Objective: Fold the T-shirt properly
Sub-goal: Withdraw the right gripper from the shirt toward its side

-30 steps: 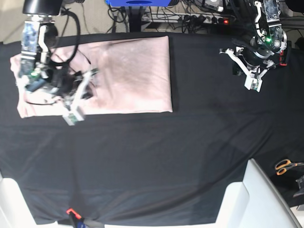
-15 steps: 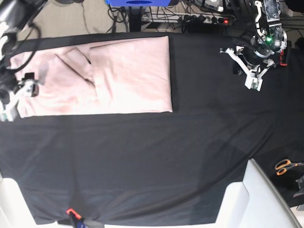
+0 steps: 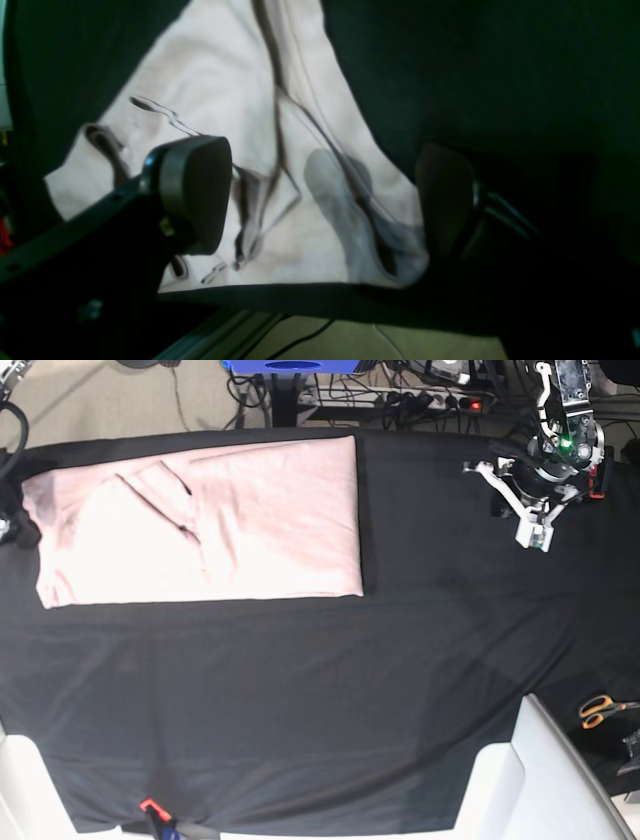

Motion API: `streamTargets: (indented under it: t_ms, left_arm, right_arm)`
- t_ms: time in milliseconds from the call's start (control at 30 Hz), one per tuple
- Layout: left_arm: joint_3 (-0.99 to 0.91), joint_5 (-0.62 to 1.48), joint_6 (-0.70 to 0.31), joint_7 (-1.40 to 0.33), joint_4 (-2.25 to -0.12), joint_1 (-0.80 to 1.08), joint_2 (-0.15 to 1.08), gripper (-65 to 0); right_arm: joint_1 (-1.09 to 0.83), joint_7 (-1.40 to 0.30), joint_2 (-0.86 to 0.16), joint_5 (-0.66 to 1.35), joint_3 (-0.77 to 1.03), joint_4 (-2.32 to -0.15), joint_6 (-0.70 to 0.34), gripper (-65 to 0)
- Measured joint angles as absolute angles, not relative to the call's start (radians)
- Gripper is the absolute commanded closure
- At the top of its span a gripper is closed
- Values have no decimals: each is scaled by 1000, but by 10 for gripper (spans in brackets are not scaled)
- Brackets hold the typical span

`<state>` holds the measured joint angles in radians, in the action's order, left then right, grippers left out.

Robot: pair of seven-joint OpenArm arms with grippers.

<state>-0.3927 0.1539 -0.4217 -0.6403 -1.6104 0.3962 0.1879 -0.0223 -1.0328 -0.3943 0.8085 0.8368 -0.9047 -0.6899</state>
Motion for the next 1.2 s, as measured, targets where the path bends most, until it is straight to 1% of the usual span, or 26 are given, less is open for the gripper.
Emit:
streamTargets:
  t_ms: [67, 133, 233, 300, 400, 633, 1033, 1067, 1133, 1200]
  left_arm:
    - [-393, 154, -422, -640, -1610, 397, 189, 0]
    - [-393, 154, -422, -640, -1610, 397, 188, 0]
    - [-393, 157, -422, -638, -1610, 411, 193, 0]
    - [-393, 155, -422, -641, -1610, 419, 204, 0]
    - [-395, 154, -418, -639, -1609, 418, 212, 0]
    - [-395, 154, -419, -637, -1610, 427, 211, 0]
    - [-395, 154, -419, -637, -1610, 427, 211, 0]
    - [-395, 154, -419, -637, -1610, 427, 211, 0]
    - [-395, 154, -419, -637, -1610, 427, 211, 0]
    - [-395, 154, -419, -637, -1610, 427, 211, 0]
  right_arm:
    - [0, -1021, -393, 809, 821, -869, -692, -530]
    - [9, -945, -388, 818, 801, -812, -693, -530]
    - [-4, -813, -411, 853, 710, -721, -710, -530]
    - [2, -775, -447, 861, 636, -675, -720, -527]
    - [10, -721, -460, 866, 570, -659, -717, -524]
    - [10, -718, -468, 885, 505, -661, -717, -524]
    - [21, -720, -496, 937, 298, -673, -736, -521]
    - [22, -716, -500, 937, 279, -673, -739, -515]
    - [25, -702, -512, 936, 236, -673, -743, -480]
    - [29, -699, -521, 937, 200, -673, -742, -428]
